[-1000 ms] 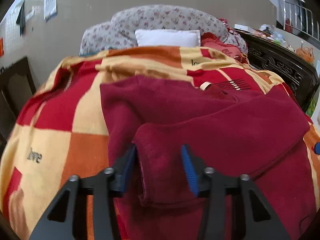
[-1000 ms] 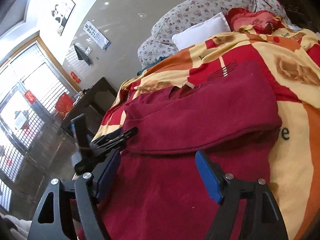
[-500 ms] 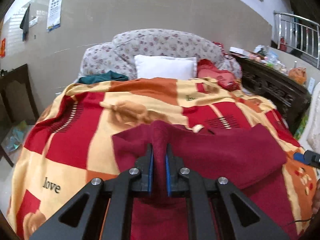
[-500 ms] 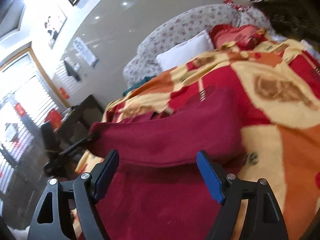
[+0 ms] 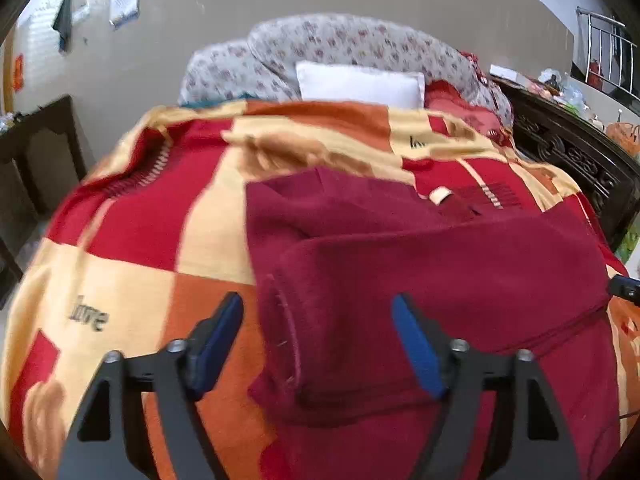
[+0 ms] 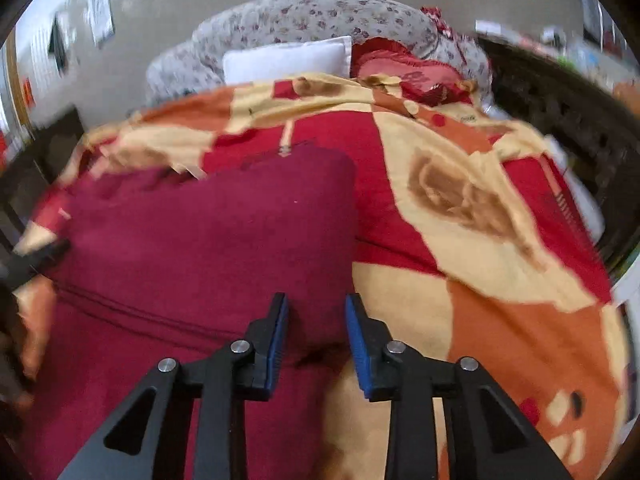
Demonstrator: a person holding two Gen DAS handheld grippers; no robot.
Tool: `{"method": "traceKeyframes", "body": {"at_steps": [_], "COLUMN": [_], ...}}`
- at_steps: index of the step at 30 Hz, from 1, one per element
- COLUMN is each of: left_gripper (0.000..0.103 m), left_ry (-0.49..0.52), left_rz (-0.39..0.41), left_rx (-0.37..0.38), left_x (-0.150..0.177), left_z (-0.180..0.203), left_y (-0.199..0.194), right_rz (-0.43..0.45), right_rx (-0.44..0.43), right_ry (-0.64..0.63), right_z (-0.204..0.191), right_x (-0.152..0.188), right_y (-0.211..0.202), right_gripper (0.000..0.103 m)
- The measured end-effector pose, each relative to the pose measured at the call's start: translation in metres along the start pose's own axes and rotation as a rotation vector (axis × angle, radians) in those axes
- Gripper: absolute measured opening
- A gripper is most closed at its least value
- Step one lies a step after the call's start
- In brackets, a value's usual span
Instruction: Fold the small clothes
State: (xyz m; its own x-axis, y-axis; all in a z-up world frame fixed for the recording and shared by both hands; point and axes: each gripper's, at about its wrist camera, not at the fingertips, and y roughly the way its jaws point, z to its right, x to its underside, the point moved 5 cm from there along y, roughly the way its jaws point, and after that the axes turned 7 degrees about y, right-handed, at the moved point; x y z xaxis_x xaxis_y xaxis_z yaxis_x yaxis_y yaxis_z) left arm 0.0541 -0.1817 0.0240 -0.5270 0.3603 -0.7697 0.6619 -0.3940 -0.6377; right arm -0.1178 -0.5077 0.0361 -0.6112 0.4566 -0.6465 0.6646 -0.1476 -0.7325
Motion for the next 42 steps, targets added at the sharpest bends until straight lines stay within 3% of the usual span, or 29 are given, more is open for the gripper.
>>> {"method": "traceKeyframes", "body": {"at_steps": [5, 7, 8, 9, 13, 19, 24, 29, 35, 37, 39, 42], "left_gripper": [0.078, 0.078, 0.078, 0.078, 0.079, 0.081, 0.087, 0.088, 0.089, 0.089, 0.089, 0.089], "left_ry": [-0.027, -0.02, -0.018, -0.016, -0.015, -0.019, 0.011, -0.024, -0.078, -0.077, -0.071, -0.073], "left_rz": [-0.032, -0.058, -0.063, -0.065, -0.069, -0.068, -0.057, -0.104, -0.16, -0.176, -0.194, -0.211], "left_rx": [0.0, -0.014, -0.025, -0.044, -0.088, -0.105, -0.093, -0.047, -0.014, -0.024, -0.024, -0.012], "left_x": [0.013, 0.022, 0.026, 0.031, 0.046, 0.062, 0.076, 0.101, 0.138, 0.147, 0.155, 0.164], "left_z": [-0.003, -0.004, -0.005, -0.007, -0.011, -0.006, 0.007, 0.008, 0.007, 0.006, 0.007, 0.006], "left_y": [-0.006, -0.007, -0.009, -0.013, -0.026, -0.049, -0.075, -0.09, -0.102, -0.104, -0.107, -0.113], "right_rz": [0.007, -0.036, -0.039, -0.033, -0.047, -0.082, -0.167, -0.18, -0.224, -0.179, -0.162, -0.169], "right_rx": [-0.025, 0.081, 0.11, 0.109, 0.018, -0.093, -0.144, -0.152, -0.169, -0.166, -0.125, -0.09], "right_ry": [-0.066, -0.128, -0.122, -0.08, 0.039, 0.048, 0.037, 0.068, 0.111, 0.074, 0.027, 0.058], "right_z": [-0.022, -0.019, -0.014, -0.005, 0.013, 0.004, -0.002, 0.008, 0.014, 0.011, 0.012, 0.021], "right_x": [0.011, 0.018, 0.018, 0.016, 0.02, 0.053, 0.094, 0.12, 0.153, 0.158, 0.162, 0.163], "right_y": [-0.01, 0.01, 0.016, 0.019, 0.007, -0.039, -0.064, -0.082, -0.068, -0.068, -0.072, -0.083], "right_gripper": [0.035, 0.035, 0.043, 0.06, 0.061, 0.061, 0.073, 0.087, 0.086, 0.082, 0.071, 0.07]}}
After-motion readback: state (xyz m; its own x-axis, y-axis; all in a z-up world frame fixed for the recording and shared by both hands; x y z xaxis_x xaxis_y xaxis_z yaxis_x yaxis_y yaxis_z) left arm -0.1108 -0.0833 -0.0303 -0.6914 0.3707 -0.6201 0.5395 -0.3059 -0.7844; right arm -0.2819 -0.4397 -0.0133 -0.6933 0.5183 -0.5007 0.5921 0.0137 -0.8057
